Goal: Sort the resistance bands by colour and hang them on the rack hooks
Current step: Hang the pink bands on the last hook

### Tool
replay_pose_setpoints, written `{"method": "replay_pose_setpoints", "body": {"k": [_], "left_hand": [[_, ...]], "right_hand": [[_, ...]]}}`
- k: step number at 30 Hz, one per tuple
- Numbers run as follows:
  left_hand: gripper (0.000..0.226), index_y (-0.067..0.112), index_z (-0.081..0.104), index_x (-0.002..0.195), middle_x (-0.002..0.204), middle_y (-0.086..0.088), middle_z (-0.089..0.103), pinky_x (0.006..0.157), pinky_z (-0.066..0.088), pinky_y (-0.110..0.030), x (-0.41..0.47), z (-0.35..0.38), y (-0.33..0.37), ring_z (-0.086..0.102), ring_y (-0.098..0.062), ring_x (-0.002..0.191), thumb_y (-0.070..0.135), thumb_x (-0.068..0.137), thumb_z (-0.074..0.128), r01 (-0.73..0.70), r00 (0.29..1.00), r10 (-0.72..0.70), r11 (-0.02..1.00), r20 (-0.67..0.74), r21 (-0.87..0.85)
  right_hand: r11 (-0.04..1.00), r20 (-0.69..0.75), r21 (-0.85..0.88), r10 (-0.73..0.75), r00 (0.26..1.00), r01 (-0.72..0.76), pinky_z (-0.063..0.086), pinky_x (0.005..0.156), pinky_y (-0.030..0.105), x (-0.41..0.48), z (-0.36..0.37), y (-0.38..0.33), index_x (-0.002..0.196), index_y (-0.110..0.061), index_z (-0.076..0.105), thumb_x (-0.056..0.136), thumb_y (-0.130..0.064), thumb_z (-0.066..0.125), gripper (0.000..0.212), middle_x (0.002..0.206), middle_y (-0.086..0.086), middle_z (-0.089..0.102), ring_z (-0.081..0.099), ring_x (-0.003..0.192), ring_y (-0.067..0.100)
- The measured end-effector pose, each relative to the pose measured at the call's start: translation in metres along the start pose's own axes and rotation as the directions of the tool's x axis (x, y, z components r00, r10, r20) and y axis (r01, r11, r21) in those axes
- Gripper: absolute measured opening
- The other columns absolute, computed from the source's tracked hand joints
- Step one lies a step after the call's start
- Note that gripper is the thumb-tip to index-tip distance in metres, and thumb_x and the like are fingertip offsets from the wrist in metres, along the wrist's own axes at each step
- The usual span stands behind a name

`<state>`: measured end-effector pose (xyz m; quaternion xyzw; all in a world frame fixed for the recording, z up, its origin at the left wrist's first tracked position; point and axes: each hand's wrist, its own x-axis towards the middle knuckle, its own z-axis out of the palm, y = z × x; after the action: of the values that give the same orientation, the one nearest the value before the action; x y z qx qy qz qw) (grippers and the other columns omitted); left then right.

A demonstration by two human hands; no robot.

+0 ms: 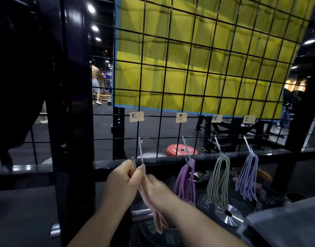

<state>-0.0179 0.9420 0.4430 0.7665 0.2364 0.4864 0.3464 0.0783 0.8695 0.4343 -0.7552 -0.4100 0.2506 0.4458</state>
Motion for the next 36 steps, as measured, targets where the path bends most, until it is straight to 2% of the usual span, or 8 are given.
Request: {"method": "replay_pose_setpoints", "body": {"k": [6,10,14,19,24,29,32,36], "left_hand": [[0.045,0.018,0.038,0.060,0.046,0.009,0.040,0.048,0.032,-0.026,-0.007,0.006,0.000,0.038,-0.007,0.045,0.047,0.082,0.062,0.094,0.995,-0.094,0.995,0.012,0.046],[0.031,0.026,0.054,0.066,0.057,0.008,0.055,0.055,0.040,-0.030,-0.011,0.007,-0.002,0.054,-0.009,0.058,0.039,0.094,0.051,0.129,0.983,-0.140,0.987,0.118,0.094],[0.030,0.025,0.061,0.078,0.068,0.006,0.062,0.065,0.047,-0.033,-0.014,0.008,-0.002,0.060,-0.012,0.069,0.040,0.097,0.045,0.144,0.974,-0.157,0.985,0.160,0.093],[0.035,0.021,0.054,0.070,0.061,0.005,0.056,0.058,0.040,-0.031,-0.018,0.009,0.001,0.055,-0.014,0.063,0.040,0.098,0.044,0.129,0.982,-0.146,0.981,0.117,0.142],[0.034,0.022,0.053,0.072,0.066,0.005,0.059,0.055,0.039,-0.027,-0.030,0.012,-0.001,0.057,-0.011,0.063,0.049,0.094,0.048,0.137,0.975,-0.165,0.973,0.151,0.184],[0.023,0.030,0.058,0.090,0.085,0.008,0.065,0.070,0.048,-0.026,-0.037,0.020,-0.011,0.062,-0.006,0.079,0.049,0.094,0.047,0.260,0.919,-0.283,0.959,0.275,0.116],[0.027,0.032,0.055,0.075,0.080,0.007,0.065,0.068,0.045,-0.023,-0.044,0.025,-0.014,0.061,-0.005,0.077,0.045,0.096,0.046,0.256,0.904,-0.285,0.958,0.319,0.130],[0.029,0.032,0.054,0.075,0.081,0.005,0.066,0.075,0.049,-0.028,-0.053,0.031,-0.016,0.062,-0.009,0.080,0.046,0.098,0.042,0.244,0.897,-0.298,0.950,0.327,0.197]], "right_hand": [[0.994,-0.003,0.108,-0.011,1.000,0.012,0.053,0.092,0.040,-0.004,-0.004,0.018,0.110,-0.034,0.061,0.085,-0.077,0.037,0.056,0.107,0.004,0.070,0.067,0.099,0.020],[0.971,0.001,0.238,0.010,1.000,-0.010,0.053,0.089,0.031,-0.013,-0.010,0.030,0.113,-0.029,0.061,0.096,-0.053,0.045,0.033,0.107,-0.002,0.072,0.068,0.098,0.013],[0.993,-0.034,0.114,0.026,0.999,-0.022,0.048,0.093,0.030,-0.025,-0.014,0.041,0.117,-0.031,0.059,0.097,-0.056,0.040,0.038,0.109,-0.009,0.069,0.064,0.103,0.010],[0.999,-0.108,0.032,0.008,0.994,-0.005,0.046,0.095,0.030,-0.030,-0.007,0.043,0.119,-0.028,0.059,0.098,-0.053,0.038,0.039,0.108,-0.010,0.066,0.060,0.104,0.009],[1.000,-0.097,-0.026,0.003,0.995,-0.005,0.042,0.068,0.014,-0.033,-0.007,0.045,0.116,-0.019,0.057,0.102,-0.044,0.034,0.037,0.095,-0.008,0.063,0.058,0.088,0.004],[1.000,-0.065,-0.021,-0.014,0.998,0.013,0.048,0.085,0.026,-0.037,-0.007,0.061,0.113,-0.015,0.058,0.102,-0.047,0.034,0.042,0.108,0.005,0.066,0.063,0.099,0.015],[1.000,-0.042,-0.004,-0.017,0.999,0.017,0.049,0.085,0.026,-0.039,-0.008,0.069,0.113,-0.018,0.059,0.101,-0.047,0.035,0.039,0.108,0.005,0.067,0.064,0.100,0.015],[0.999,-0.014,-0.049,0.002,1.000,-0.003,0.045,0.083,0.026,-0.037,-0.008,0.073,0.109,-0.021,0.059,0.102,-0.048,0.034,0.037,0.102,0.001,0.064,0.060,0.094,0.013]]}}
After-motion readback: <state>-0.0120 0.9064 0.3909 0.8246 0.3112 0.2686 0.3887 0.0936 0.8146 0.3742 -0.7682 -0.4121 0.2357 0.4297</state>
